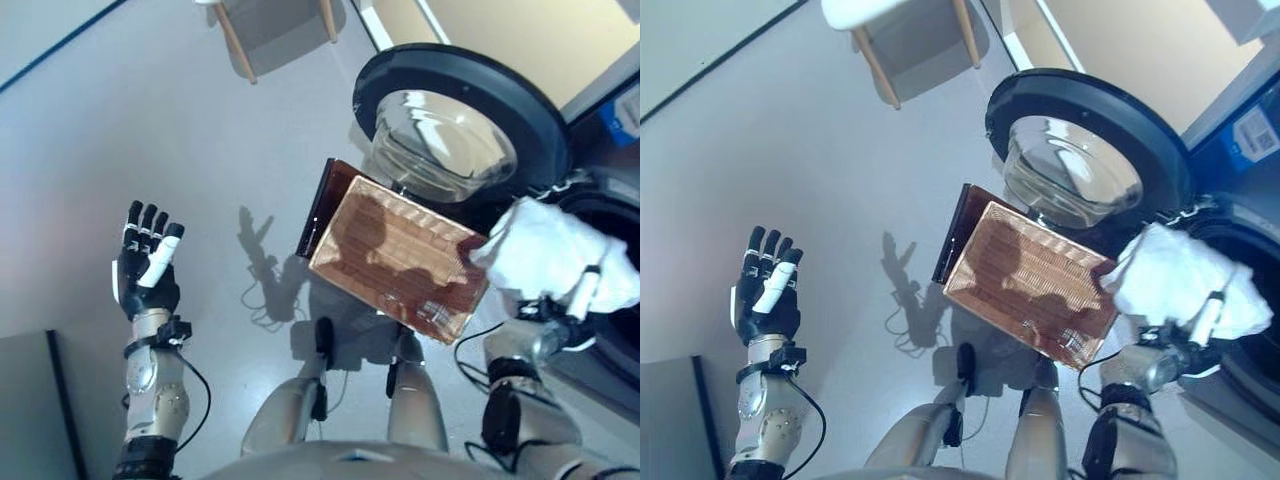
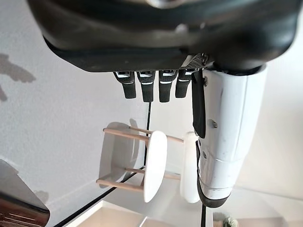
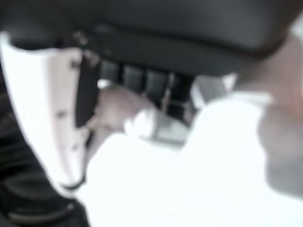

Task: Pick up the clothes and place them into the washing machine

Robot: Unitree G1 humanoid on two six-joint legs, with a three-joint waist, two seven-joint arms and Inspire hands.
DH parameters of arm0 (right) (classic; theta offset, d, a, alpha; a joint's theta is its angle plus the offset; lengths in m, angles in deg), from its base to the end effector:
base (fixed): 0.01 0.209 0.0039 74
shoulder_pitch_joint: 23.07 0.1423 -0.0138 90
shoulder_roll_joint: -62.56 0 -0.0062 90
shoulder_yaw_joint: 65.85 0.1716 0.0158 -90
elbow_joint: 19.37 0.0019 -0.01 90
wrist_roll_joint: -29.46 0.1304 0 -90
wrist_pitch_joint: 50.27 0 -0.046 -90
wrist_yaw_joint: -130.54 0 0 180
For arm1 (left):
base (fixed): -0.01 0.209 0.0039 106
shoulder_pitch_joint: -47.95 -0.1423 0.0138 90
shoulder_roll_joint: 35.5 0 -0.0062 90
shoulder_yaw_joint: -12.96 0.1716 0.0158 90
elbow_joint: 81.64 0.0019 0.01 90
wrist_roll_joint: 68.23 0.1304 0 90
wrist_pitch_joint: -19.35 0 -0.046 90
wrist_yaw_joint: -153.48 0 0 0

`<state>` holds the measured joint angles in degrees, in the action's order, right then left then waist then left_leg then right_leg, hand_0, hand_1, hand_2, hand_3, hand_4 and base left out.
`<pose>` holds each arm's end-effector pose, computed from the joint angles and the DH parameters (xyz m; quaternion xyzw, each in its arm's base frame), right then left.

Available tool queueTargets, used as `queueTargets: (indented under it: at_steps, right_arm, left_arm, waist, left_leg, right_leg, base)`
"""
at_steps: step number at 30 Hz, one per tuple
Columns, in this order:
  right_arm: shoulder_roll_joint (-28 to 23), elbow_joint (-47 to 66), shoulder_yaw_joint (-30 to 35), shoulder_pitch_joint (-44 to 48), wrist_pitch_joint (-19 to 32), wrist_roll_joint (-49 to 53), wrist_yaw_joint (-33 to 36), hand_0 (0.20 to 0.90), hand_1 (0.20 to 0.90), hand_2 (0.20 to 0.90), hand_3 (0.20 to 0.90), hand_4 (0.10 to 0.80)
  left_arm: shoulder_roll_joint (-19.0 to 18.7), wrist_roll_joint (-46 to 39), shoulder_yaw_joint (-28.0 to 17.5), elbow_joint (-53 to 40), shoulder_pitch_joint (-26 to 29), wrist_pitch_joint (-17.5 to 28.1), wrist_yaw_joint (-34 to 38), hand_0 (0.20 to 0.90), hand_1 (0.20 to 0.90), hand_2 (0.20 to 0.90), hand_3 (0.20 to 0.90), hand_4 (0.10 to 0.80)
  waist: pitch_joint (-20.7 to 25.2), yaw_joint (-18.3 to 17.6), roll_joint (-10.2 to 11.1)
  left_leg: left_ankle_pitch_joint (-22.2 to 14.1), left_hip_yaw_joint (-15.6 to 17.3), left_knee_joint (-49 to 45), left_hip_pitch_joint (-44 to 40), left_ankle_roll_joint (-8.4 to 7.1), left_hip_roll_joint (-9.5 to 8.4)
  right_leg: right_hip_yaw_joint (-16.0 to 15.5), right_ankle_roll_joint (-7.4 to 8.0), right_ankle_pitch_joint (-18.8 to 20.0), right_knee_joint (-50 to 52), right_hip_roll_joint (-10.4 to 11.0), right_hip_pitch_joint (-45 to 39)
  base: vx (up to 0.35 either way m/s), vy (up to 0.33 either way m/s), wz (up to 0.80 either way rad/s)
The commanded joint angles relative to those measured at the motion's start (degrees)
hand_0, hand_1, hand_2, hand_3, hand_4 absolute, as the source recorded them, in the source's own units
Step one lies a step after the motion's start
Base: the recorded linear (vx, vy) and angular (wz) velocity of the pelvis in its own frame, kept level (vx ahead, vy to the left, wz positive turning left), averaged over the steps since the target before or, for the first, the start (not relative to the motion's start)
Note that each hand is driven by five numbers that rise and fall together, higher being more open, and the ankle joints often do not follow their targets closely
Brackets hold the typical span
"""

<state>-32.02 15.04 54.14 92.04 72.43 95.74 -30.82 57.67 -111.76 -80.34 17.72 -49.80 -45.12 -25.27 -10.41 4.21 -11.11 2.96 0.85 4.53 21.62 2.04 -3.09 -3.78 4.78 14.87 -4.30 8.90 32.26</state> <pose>0.2148 -0.3097 0.0361 0.4330 -0.1169 -0.5790 0.6809 0.1588 0.2219 0.0297 -0.2351 -0.0952 0.1647 0.9532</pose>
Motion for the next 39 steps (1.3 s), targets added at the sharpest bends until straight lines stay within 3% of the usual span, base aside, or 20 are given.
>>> queueTargets:
  at_steps: [1,3,6,13,21,29,39]
  right_arm:
    - [-14.4,0.7,2.1,7.2,8.2,-0.8,2.1,0.200,0.200,0.200,0.200,0.300]
    - [-17.1,-0.2,1.8,9.6,8.3,-0.4,2.6,0.200,0.200,0.200,0.200,0.300]
    - [-24.9,-3.3,0.5,15.1,8.2,0.0,4.7,0.200,0.200,0.200,0.200,0.300]
    - [-31.8,-0.4,2.3,15.5,10.9,-3.7,10.2,0.200,0.200,0.200,0.200,0.300]
    - [-34.8,0.1,4.9,11.4,11.2,-7.5,14.2,0.200,0.200,0.200,0.200,0.300]
    - [-30.0,1.7,8.8,4.2,11.4,-8.2,13.2,0.200,0.200,0.200,0.200,0.300]
    - [-40.1,0.3,6.5,8.7,8.8,-10.0,12.6,0.200,0.200,0.200,0.200,0.300]
  left_arm:
    - [-3.6,-0.1,0.3,-5.8,1.9,6.9,-1.2,0.900,0.900,0.900,0.900,0.800]
    - [-3.8,-0.2,1.2,-6.0,2.2,7.1,-1.2,0.900,0.900,0.900,0.900,0.800]
    - [-4.0,-1.2,3.2,-7.6,2.7,7.3,-1.4,0.900,0.900,0.900,0.900,0.800]
    - [-3.7,-0.5,2.8,-7.6,2.9,7.3,-0.3,0.900,0.900,0.900,0.900,0.800]
    - [-3.8,0.4,1.2,-6.5,3.1,7.6,1.3,0.900,0.900,0.900,0.900,0.800]
    - [-2.8,1.2,-1.0,-4.4,4.8,8.2,2.5,0.900,0.900,0.900,0.900,0.800]
    - [-4.0,0.3,-2.2,-4.6,3.1,8.5,1.0,0.900,0.900,0.900,0.900,0.800]
  waist:
    - [0.6,0.7,-3.4]
    - [0.5,1.0,-4.0]
    - [0.3,1.7,-5.5]
    - [0.1,1.1,-6.6]
    - [0.5,-0.3,-6.1]
    - [0.9,-1.9,-6.3]
    - [1.8,-1.2,-7.5]
  left_leg:
    - [0.3,-3.5,0.5,2.6,-5.15,0.47]
    - [0.3,-3.4,0.5,2.9,-5.27,0.43]
    - [0.4,-2.8,0.5,4.1,-5.50,0.51]
    - [-0.3,-2.4,0.5,4.8,-6.11,1.03]
    - [-0.4,-2.5,0.5,5.3,-6.63,1.00]
    - [-1.1,-2.2,0.5,4.4,-6.46,0.11]
    - [-1.7,-0.8,0.5,4.2,-6.23,-0.25]
  right_leg:
    - [-0.4,0.88,-9.5,8.8,0.0,2.3]
    - [-0.1,0.85,-9.7,9.2,0.1,2.8]
    - [0.6,0.58,-10.2,10.4,0.1,5.1]
    - [1.4,0.45,-12.0,13.4,-0.5,8.1]
    - [1.2,0.34,-11.8,13.9,-0.9,8.9]
    - [1.4,0.42,-11.8,14.4,-0.6,9.3]
    - [3.1,0.82,-11.4,14.3,-0.2,9.7]
  base:
    - [0.017,0.011,-0.05]
    - [0.017,0.013,-0.07]
    - [0.012,0.002,-0.08]
    - [0.067,-0.016,-0.07]
    - [0.023,-0.010,-0.01]
    - [0.006,0.029,0.00]
    - [0.009,0.042,-0.13]
